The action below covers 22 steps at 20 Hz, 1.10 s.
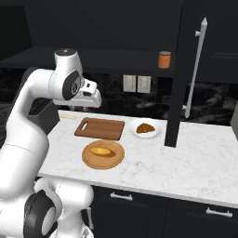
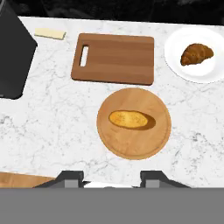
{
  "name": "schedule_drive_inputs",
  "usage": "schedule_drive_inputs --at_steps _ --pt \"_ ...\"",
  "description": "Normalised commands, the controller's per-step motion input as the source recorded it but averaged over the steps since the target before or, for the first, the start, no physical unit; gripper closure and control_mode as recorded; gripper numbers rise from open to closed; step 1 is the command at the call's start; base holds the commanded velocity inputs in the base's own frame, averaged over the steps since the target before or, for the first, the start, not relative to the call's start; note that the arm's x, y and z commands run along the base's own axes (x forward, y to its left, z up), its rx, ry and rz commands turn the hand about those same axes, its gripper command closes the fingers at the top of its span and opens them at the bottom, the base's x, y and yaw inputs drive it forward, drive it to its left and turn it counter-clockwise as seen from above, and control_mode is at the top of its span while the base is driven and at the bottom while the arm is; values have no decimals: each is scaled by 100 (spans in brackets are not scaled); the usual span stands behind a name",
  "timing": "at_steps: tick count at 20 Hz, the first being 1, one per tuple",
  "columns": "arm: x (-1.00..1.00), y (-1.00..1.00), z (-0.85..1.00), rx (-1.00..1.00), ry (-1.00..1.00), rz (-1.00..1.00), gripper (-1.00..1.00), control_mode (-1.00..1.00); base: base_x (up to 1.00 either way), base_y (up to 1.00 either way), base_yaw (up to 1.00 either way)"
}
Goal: From the different types of pastries on the counter, select a croissant and place it on the cutting board. Then retrieve a jar of jam from the cabinet and place it alongside the croissant on the cutting board.
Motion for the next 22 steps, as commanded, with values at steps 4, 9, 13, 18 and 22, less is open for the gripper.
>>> schedule_drive_inputs --at_steps 4,9,13,18,22 --pt "6 -14 12 0 -10 -2 -100 -100 0 0 0" --pt "6 -55 81 2 -1 -19 -100 -100 0 0 0" --pt "0 -21 74 0 -3 -32 -100 -100 0 0 0" --pt "0 -1 45 0 -16 -37 -100 -100 0 0 0" --pt "0 -19 18 0 -32 -29 -100 -100 0 0 0"
